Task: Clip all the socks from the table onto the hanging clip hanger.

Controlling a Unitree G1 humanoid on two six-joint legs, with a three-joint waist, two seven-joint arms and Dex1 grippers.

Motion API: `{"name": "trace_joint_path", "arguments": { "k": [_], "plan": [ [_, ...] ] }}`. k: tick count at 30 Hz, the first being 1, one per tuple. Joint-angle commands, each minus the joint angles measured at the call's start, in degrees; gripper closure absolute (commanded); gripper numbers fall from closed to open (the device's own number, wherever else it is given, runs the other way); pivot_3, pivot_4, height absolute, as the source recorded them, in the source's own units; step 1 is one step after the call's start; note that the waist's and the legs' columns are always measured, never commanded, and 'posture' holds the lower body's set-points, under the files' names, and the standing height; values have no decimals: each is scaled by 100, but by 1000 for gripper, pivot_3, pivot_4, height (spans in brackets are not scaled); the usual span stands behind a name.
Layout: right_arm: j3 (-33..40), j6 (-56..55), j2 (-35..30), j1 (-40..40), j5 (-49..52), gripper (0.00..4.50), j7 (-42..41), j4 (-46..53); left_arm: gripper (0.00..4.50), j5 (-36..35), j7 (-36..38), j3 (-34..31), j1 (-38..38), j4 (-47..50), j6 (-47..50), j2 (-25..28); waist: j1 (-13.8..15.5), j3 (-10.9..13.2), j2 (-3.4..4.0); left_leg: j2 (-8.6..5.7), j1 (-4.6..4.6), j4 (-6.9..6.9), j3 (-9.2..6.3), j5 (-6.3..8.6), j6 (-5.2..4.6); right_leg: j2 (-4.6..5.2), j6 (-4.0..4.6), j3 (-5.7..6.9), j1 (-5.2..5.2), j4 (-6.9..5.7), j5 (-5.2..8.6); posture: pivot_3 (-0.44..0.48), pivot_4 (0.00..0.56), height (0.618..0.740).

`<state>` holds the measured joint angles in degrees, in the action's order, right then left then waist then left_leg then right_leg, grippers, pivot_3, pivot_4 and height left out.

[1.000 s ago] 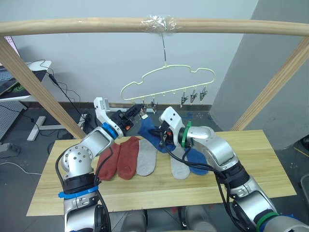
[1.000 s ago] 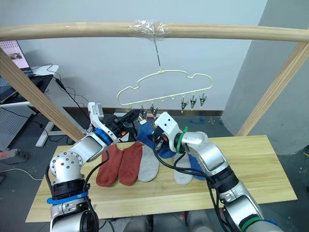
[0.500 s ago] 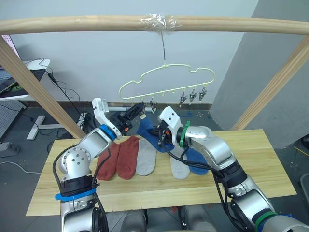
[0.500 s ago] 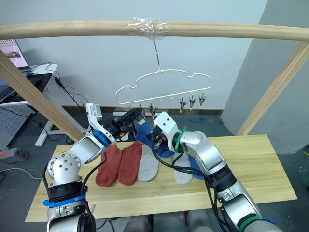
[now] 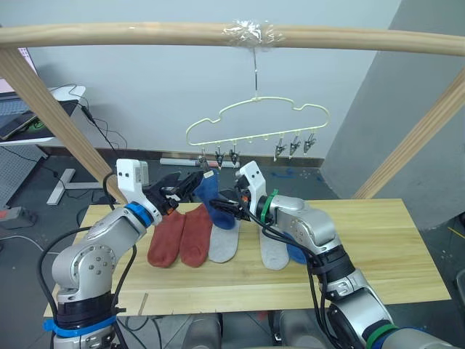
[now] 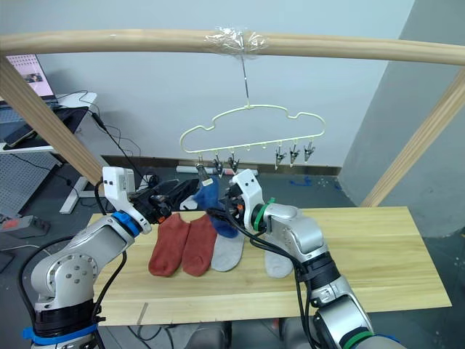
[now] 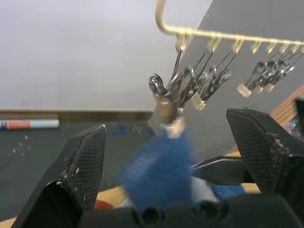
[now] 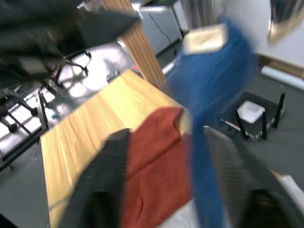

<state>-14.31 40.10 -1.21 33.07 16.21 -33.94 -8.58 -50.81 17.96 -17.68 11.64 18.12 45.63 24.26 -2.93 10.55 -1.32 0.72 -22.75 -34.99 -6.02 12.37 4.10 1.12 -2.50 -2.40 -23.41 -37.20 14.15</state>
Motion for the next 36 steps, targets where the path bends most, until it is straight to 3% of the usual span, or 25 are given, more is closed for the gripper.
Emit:
{"name": "trace_joint_path", "arguments": {
  "k": [1,2,12,15,20,26,36],
  "plan": [
    [81,-203,-231,-103,-98,401,-50,108,38,247,235,339,-40,311,-325,-90,17,-3,-2,0,0,0,0,0,0,0,0,0,0,0,0,-28,104,740],
    [94,-229,-299,-136,-109,50,-51,113,38,295,260,406,-42,309,-376,-114,19,-3,-2,0,-2,0,0,0,0,0,0,0,0,2,0,-32,104,740],
    [623,-790,-1634,-1323,-529,20,328,1605,38,1497,754,1317,-16,-84,-1576,-422,-56,-25,3,-1,1,-5,10,0,0,0,-2,-9,-1,-3,-1,-91,88,740],
    [802,-869,-1733,-1556,-543,0,504,1986,632,1765,884,1372,37,-302,-2006,-557,-84,-43,0,-1,5,-6,13,0,0,-1,-5,-11,0,-8,1,-97,88,740],
    [1012,-774,-1739,-1747,-362,0,563,2697,2210,2651,592,1586,207,-727,-2854,-815,-158,-48,1,-1,12,-20,19,-1,-2,-2,-14,-18,1,-30,5,-108,92,740],
    [1073,-1081,-1581,-1837,-1,0,419,3233,2210,3256,109,1527,504,-1362,-3624,-1280,-189,-64,-3,-2,14,-53,17,-1,-2,-2,-24,-19,7,-56,10,-85,94,740],
    [793,-1102,-1469,-1626,137,0,416,3634,2210,3543,-63,1294,1094,-2435,-4389,-1512,-188,-63,-4,-4,14,-101,14,-7,-12,-6,-37,-22,19,-75,-12,-101,128,740]
  ]
}}
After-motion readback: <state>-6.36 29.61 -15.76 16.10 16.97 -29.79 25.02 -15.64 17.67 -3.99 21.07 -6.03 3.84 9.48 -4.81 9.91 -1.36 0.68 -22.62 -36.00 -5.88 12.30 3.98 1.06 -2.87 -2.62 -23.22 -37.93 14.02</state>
